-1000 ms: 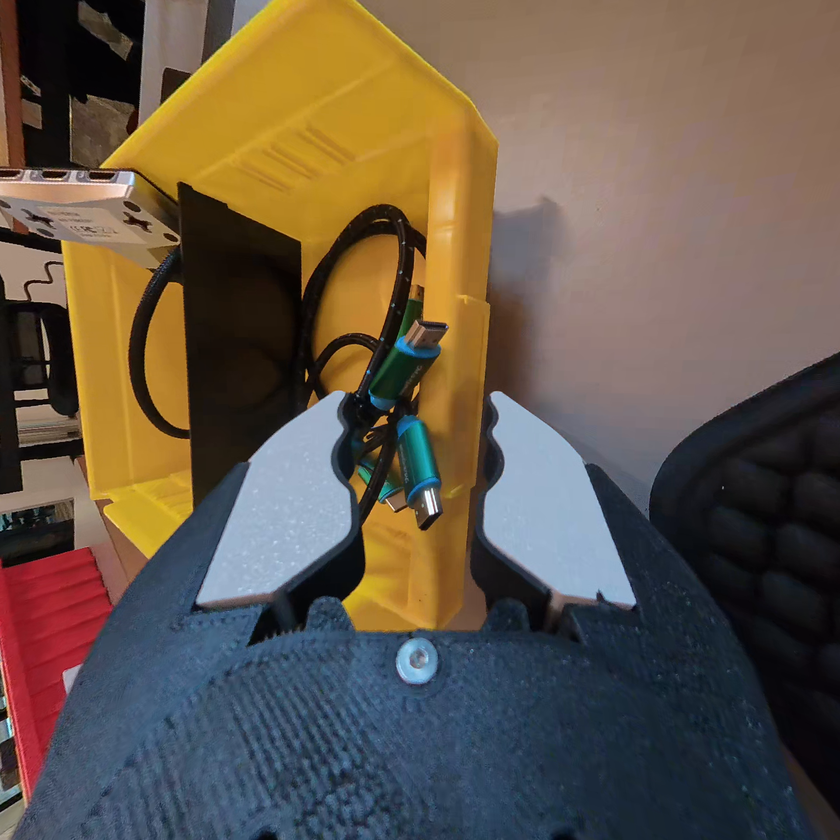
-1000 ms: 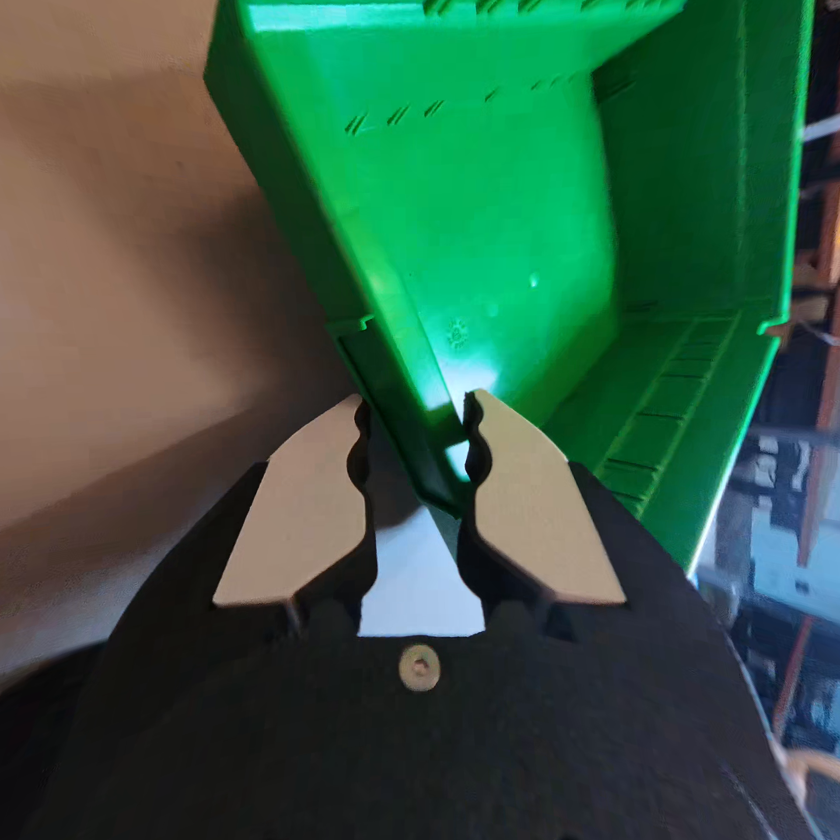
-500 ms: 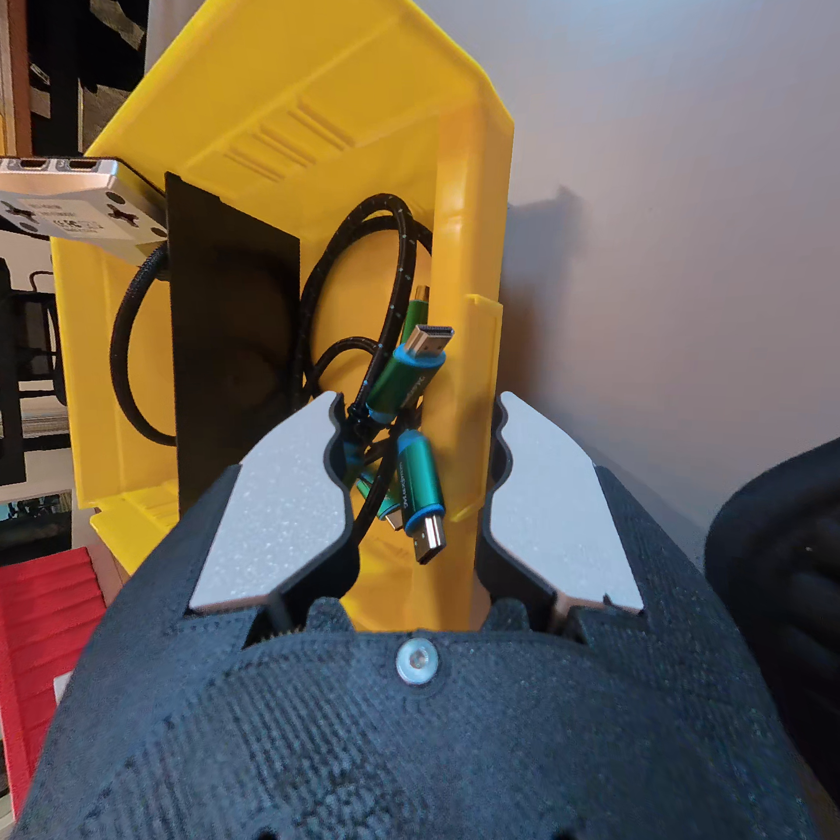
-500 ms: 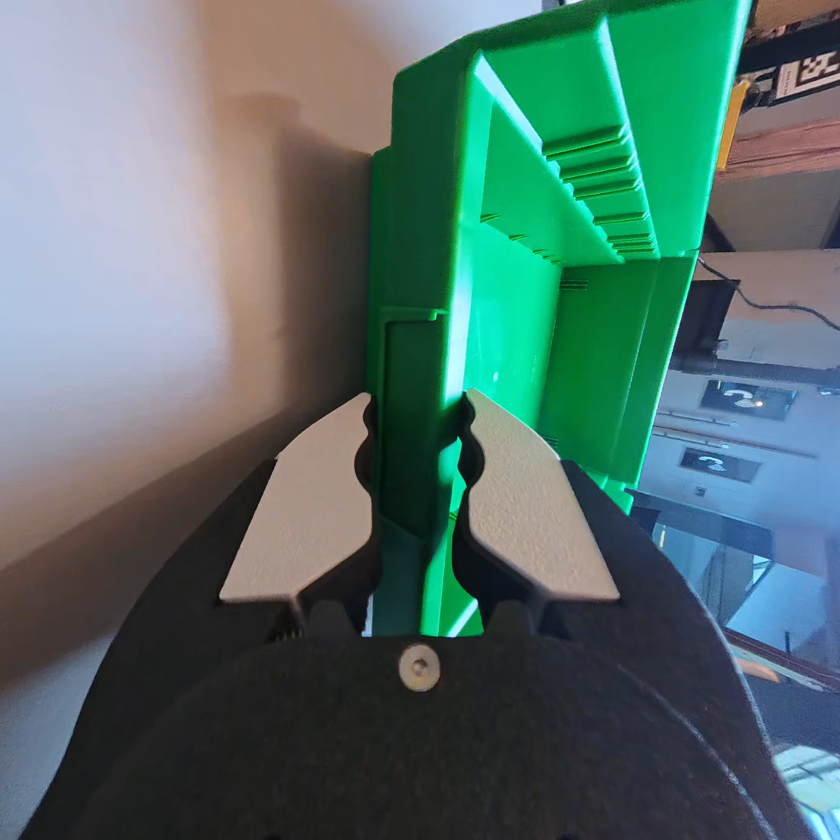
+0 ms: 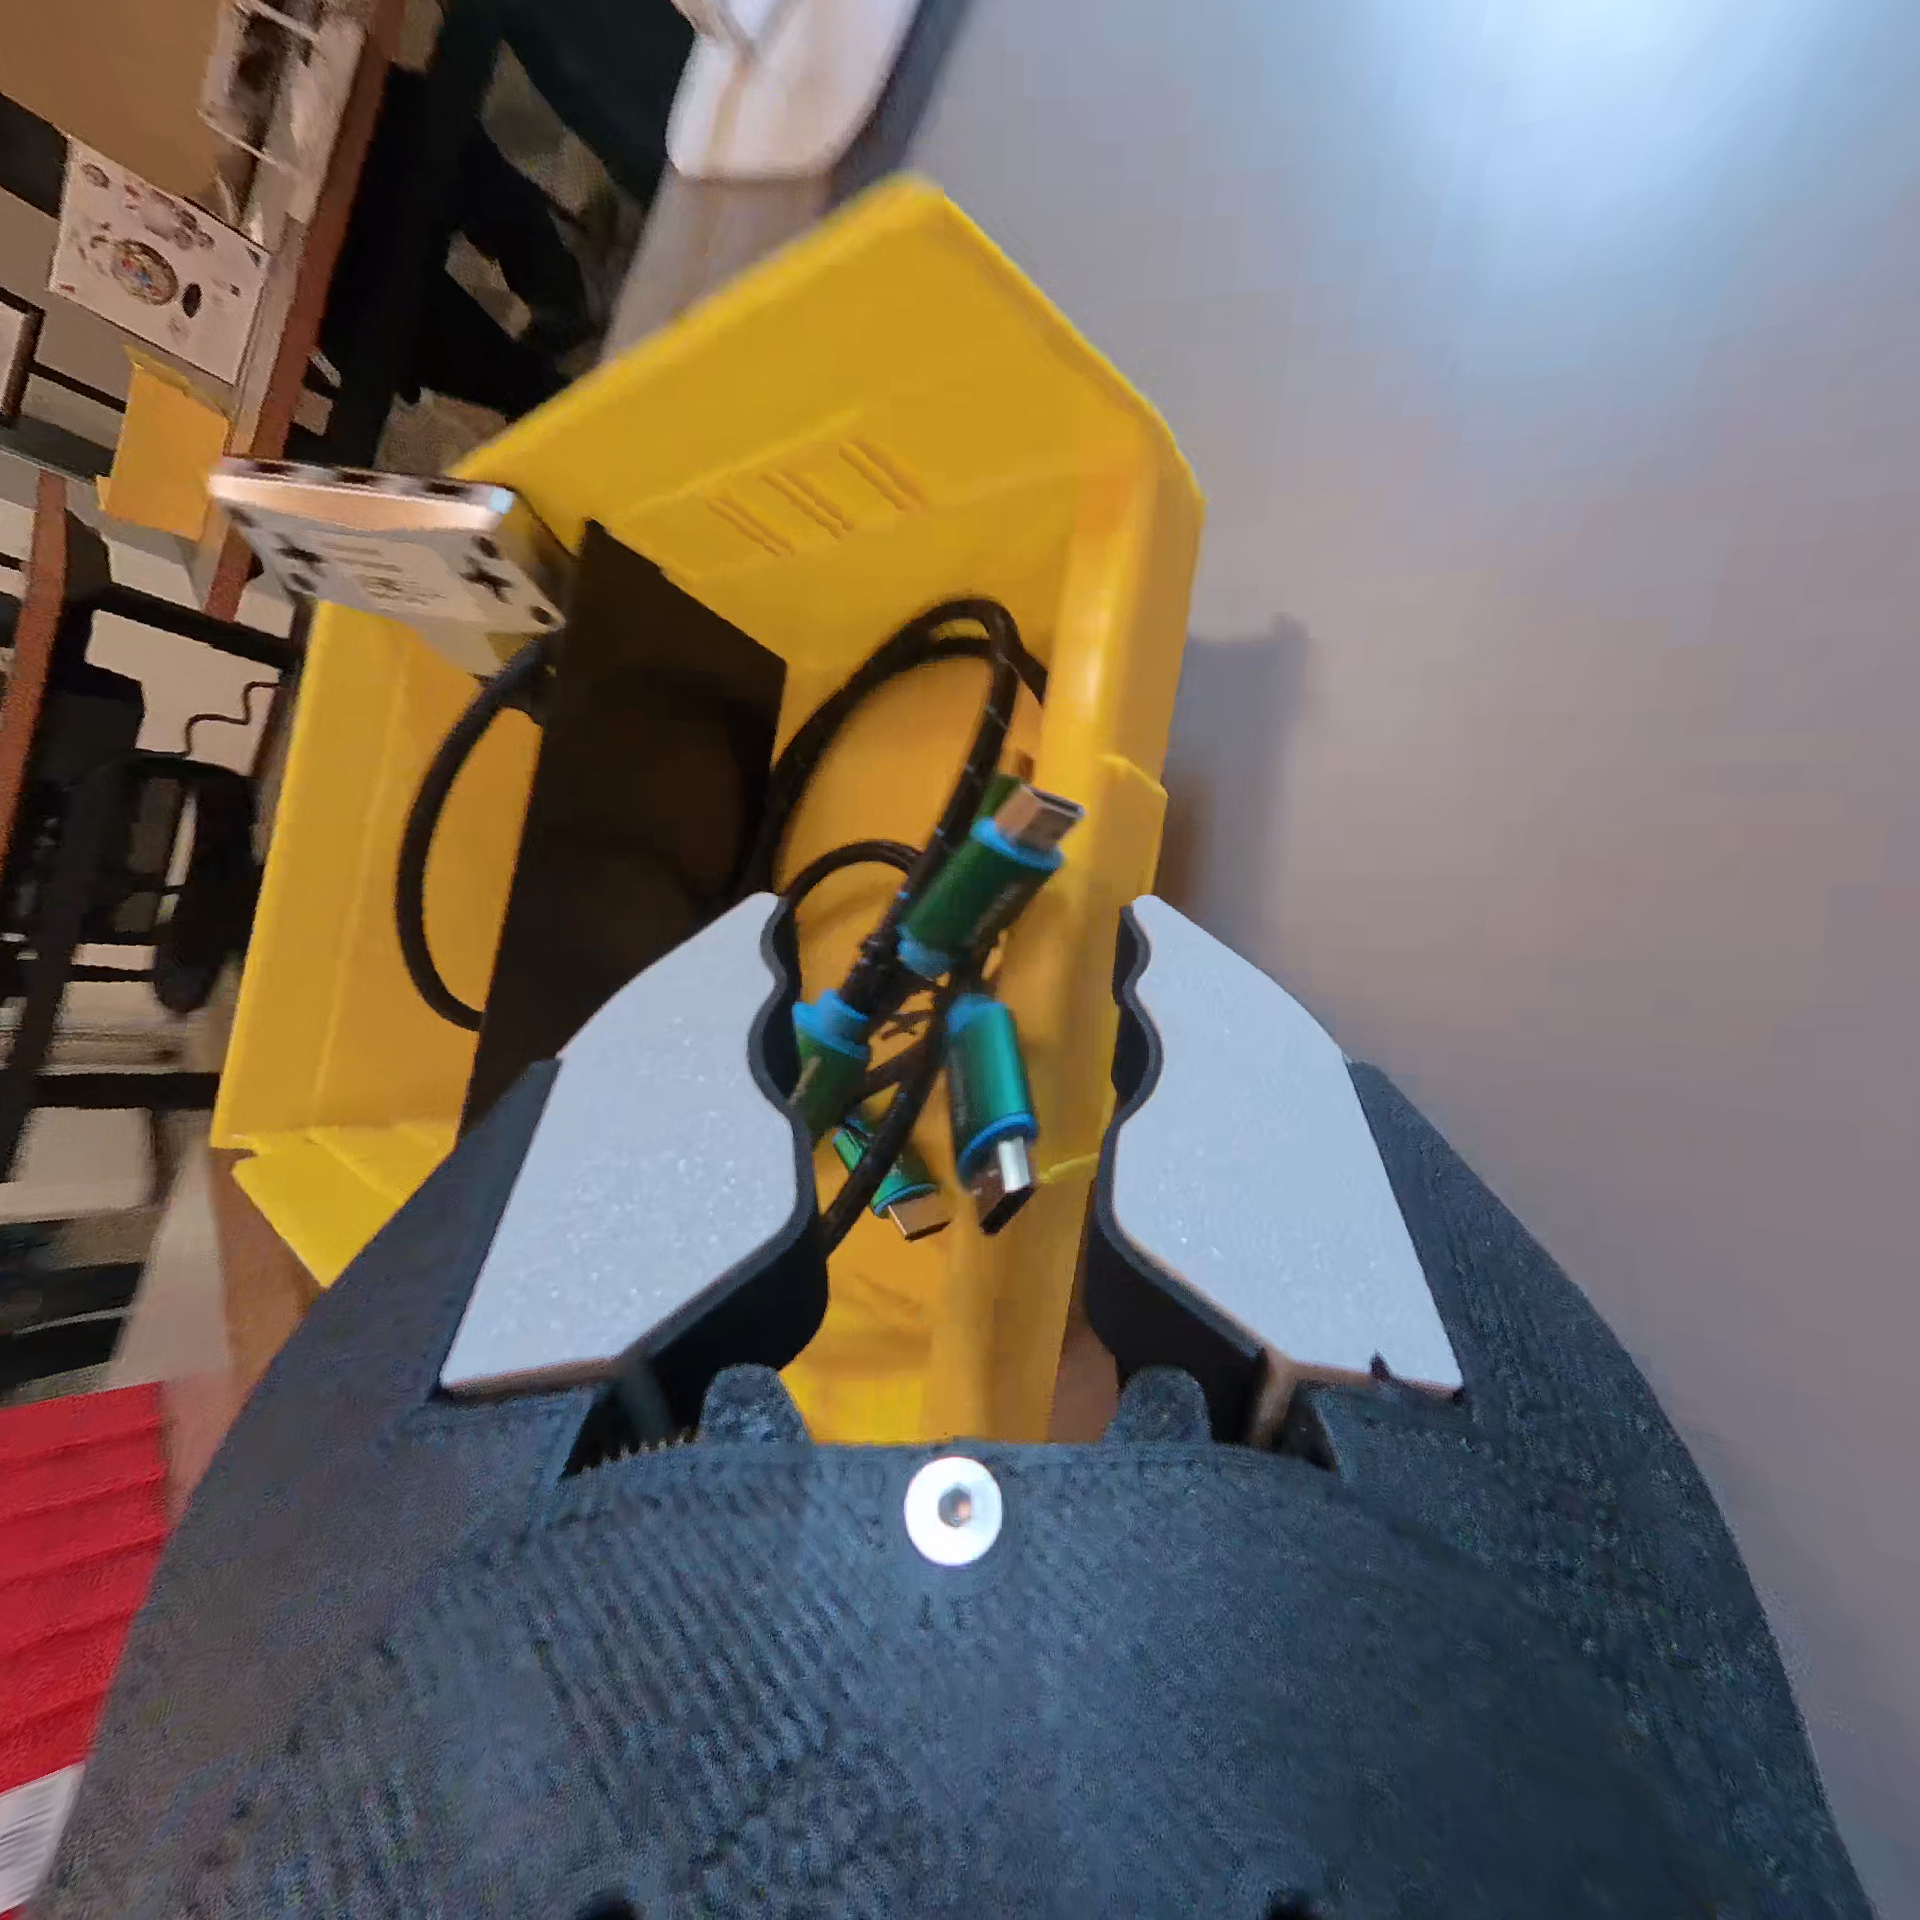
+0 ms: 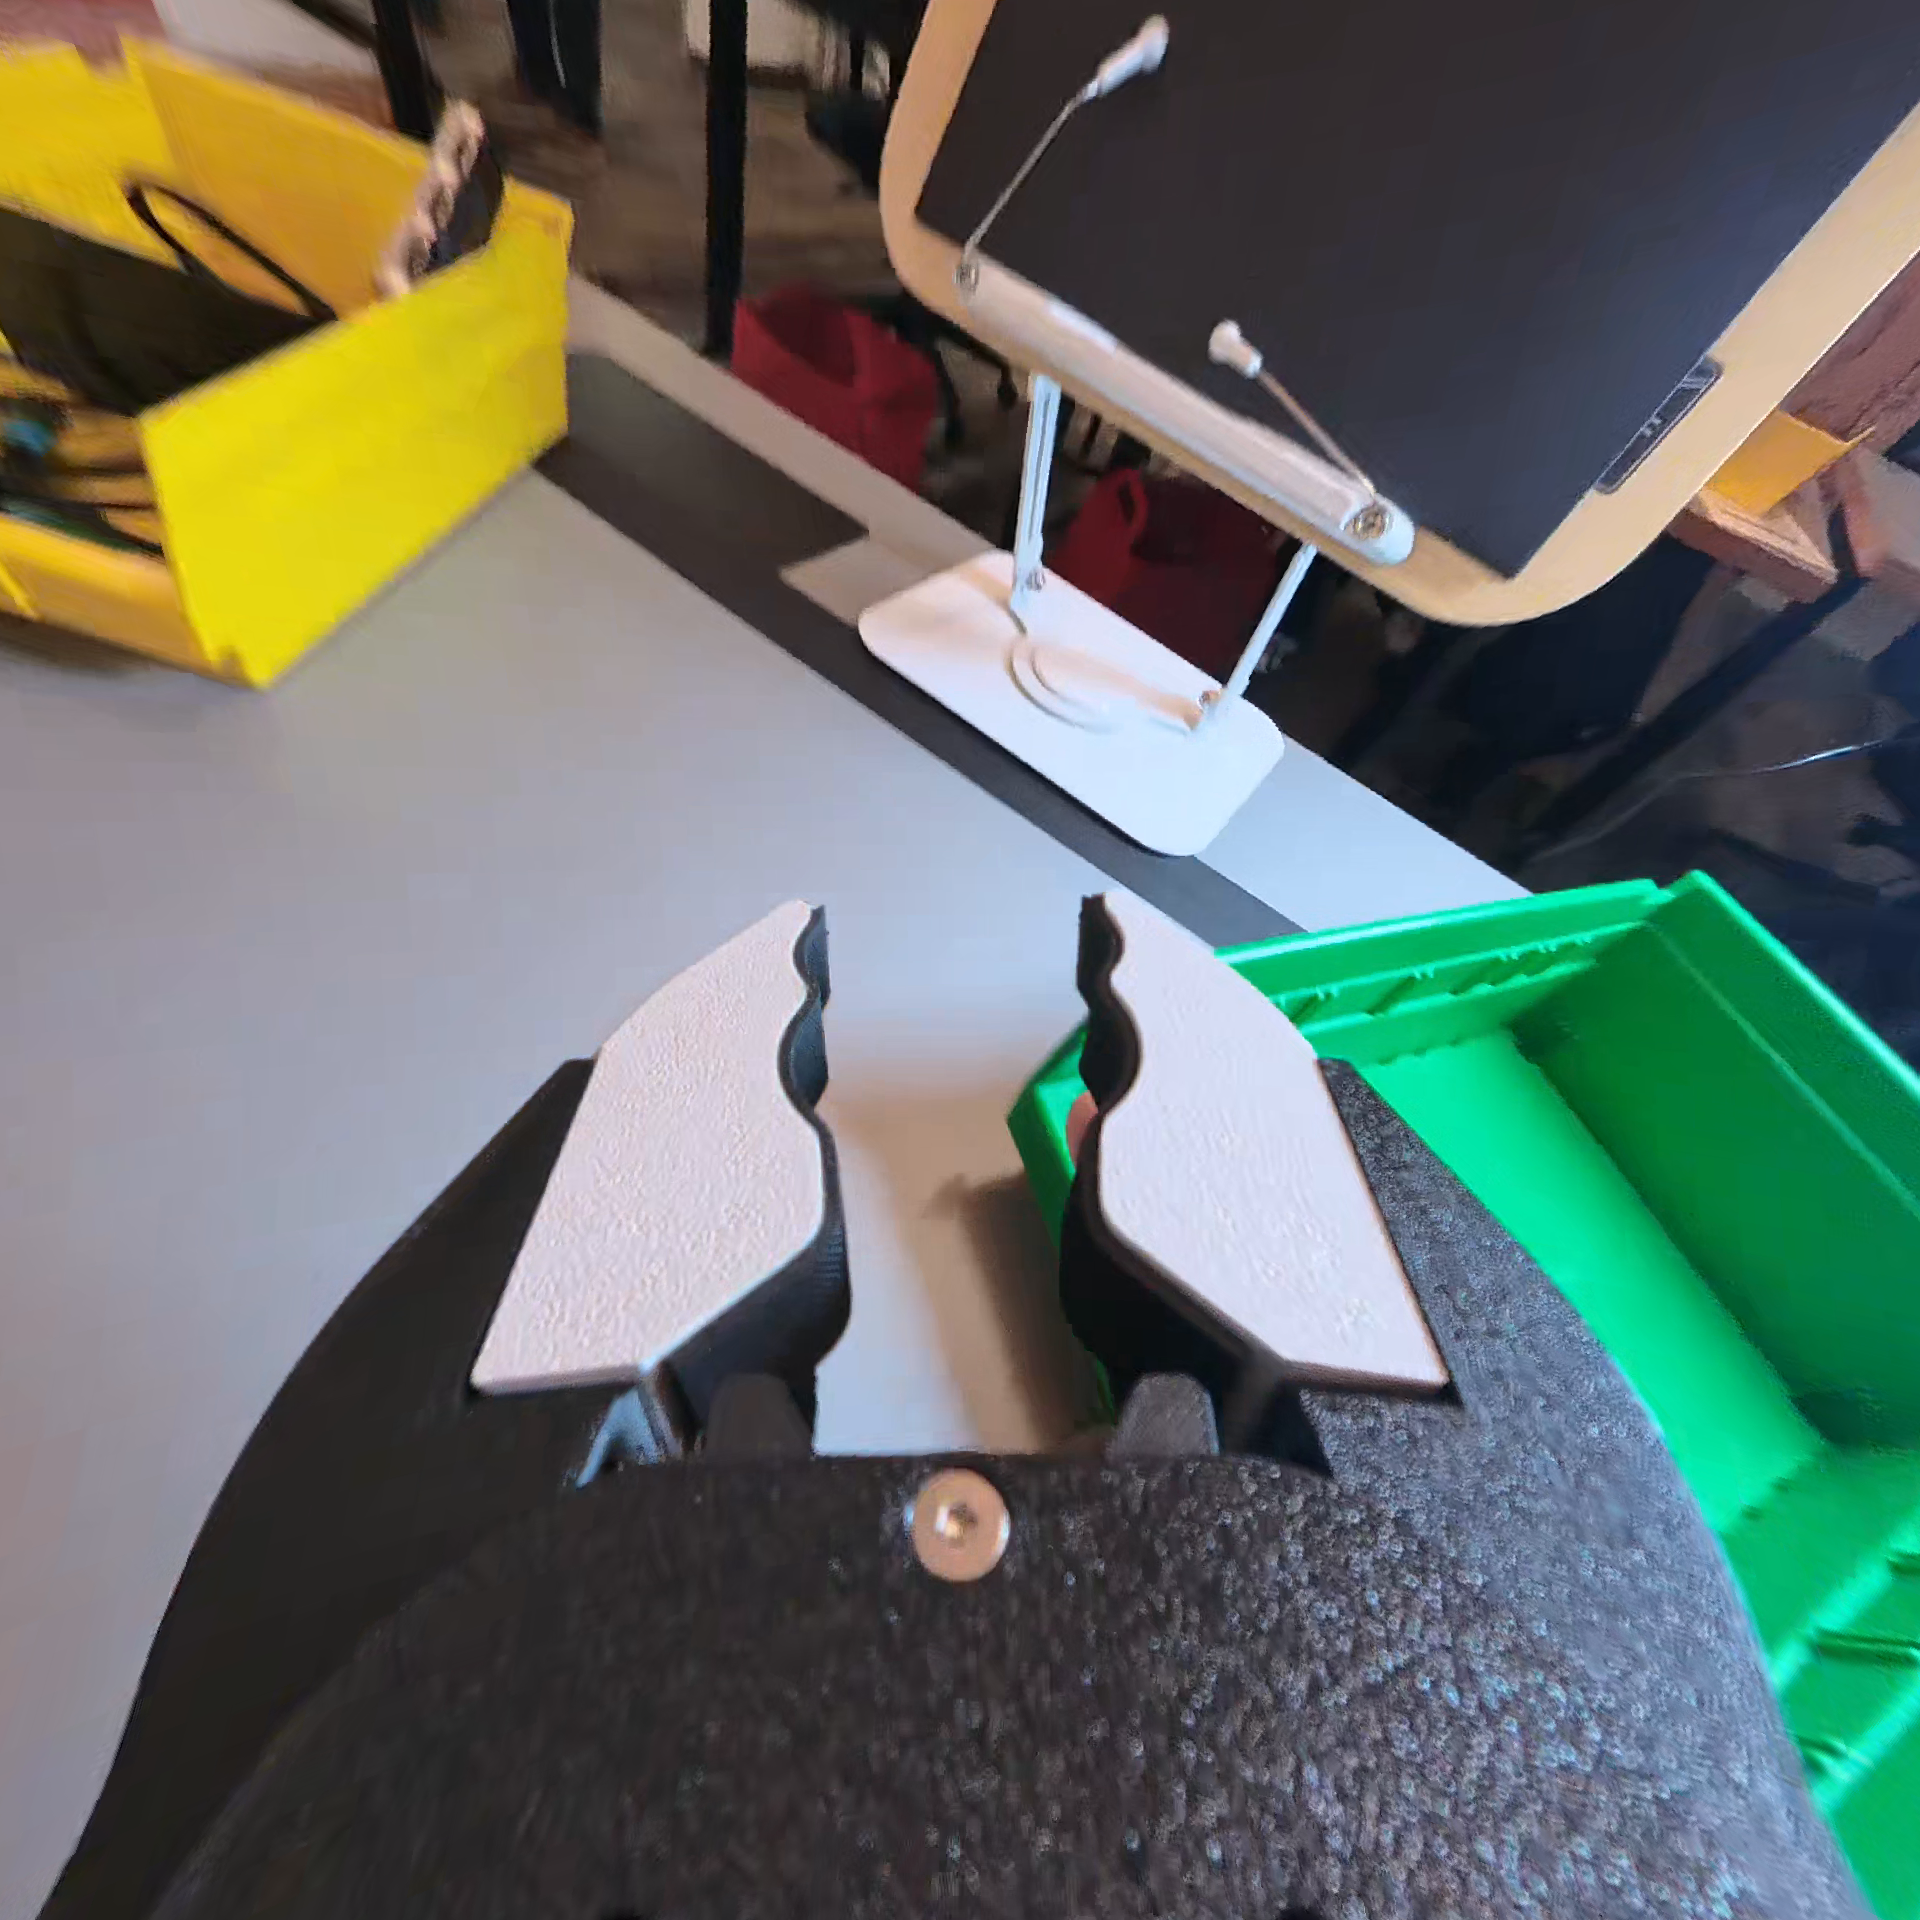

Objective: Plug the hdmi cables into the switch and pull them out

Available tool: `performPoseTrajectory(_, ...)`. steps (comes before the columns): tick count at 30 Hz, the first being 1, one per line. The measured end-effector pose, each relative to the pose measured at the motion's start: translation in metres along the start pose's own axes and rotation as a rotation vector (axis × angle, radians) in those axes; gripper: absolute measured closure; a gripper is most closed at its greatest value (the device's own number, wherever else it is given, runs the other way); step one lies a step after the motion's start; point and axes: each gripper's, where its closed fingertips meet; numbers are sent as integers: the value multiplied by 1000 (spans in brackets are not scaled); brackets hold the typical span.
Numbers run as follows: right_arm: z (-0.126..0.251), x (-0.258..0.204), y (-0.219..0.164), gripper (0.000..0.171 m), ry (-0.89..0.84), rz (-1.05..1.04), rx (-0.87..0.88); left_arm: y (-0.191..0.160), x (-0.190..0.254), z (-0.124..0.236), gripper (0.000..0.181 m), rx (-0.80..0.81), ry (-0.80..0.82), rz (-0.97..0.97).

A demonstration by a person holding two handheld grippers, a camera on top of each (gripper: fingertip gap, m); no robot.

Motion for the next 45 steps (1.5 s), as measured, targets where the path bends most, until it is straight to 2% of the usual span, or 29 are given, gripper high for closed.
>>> performPoseTrajectory(2, -2, 2, 5, 128, -2, -49, 46, 12, -13, 21, 124, 103, -16, 116)
performPoseTrajectory(6, -8, 9, 7, 129, -2, -123, 116, 28, -57, 60, 132, 250, 51, 304)
performPoseTrajectory(11, -5, 24, 30, 129, -18, -189, 195, 48, -115, 69, 134, 291, 106, 464)
performPoseTrajectory(15, -2, 32, 45, 131, -49, -206, 252, 67, -141, 34, 131, 159, 84, 457)
performPoseTrajectory(18, 1, 30, 45, 132, -42, -192, 250, 74, -137, -11, 128, 31, -27, 450)
performPoseTrajectory(20, 7, 35, 45, 132, -64, -165, 256, 66, -138, -42, 127, -84, -43, 426)
performPoseTrajectory(22, 12, 39, 46, 132, -62, -167, 259, 62, -142, -70, 128, -139, -68, 534)
performPoseTrajectory(25, 18, 45, 50, 134, -64, -183, 280, 61, -153, -106, 121, -132, -102, 814)
performPoseTrajectory(28, 20, 50, 50, 135, -68, -184, 283, 55, -171, -131, 112, -123, -49, 1038)
performPoseTrajectory(31, 20, 54, 49, 136, -66, -198, 285, 45, -176, -147, 114, -175, -15, 1118)
performPoseTrajectory(33, 19, 57, 48, 137, -66, -198, 280, 45, -163, -156, 132, -208, -88, 1122)
performPoseTrajectory(34, 19, 58, 46, 137, -68, -195, 276, 45, -162, -157, 133, -217, -87, 1113)
performPoseTrajectory(39, 22, 65, 45, 141, -81, -194, 271, 58, -173, -133, 134, -174, -42, 1000)
performPoseTrajectory(45, 31, 60, 57, 144, -65, -188, 308, 116, -198, -47, 136, 76, 7, 853)
Point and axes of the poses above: each gripper's, where its closed fingertips meet, z back along the fingers, y out of its top, x = y × z across the jaws, and after that the axes turned 1 degree about z, right-handed
